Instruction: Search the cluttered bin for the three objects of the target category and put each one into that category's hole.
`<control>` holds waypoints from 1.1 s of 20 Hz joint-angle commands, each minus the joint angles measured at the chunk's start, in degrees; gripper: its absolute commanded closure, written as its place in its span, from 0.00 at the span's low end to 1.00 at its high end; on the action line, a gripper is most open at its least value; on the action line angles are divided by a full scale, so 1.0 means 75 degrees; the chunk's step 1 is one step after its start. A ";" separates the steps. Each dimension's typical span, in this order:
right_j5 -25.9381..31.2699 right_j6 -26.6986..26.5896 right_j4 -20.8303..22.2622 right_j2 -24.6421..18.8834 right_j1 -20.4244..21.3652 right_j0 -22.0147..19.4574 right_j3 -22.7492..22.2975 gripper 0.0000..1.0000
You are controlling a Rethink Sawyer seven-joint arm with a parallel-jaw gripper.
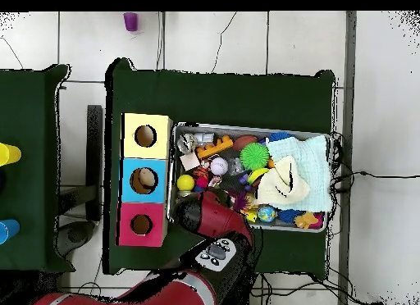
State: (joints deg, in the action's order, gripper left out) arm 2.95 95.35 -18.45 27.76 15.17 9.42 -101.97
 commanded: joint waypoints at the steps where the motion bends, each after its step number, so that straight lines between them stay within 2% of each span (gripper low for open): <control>1: 0.1570 0.1859 -0.0272 -0.1227 -0.0381 0.0115 -0.1070 0.00; 4: 0.0880 0.1478 0.0022 -0.1277 -0.0430 -0.0080 -0.0969 0.00; 7: 0.0797 0.1073 0.0305 -0.1079 -0.0468 -0.0115 -0.0619 0.00; 13: 0.1705 0.0281 0.0576 -0.0632 -0.0693 -0.0136 0.0759 0.00; 17: 0.2216 -0.0016 0.0781 -0.0785 -0.0474 -0.0398 0.1301 0.00; 22: 0.2955 -0.0015 0.0948 -0.0835 -0.0397 -0.0484 0.2061 0.00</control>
State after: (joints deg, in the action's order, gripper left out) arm 12.93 95.35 -14.21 28.10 14.30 7.60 -95.20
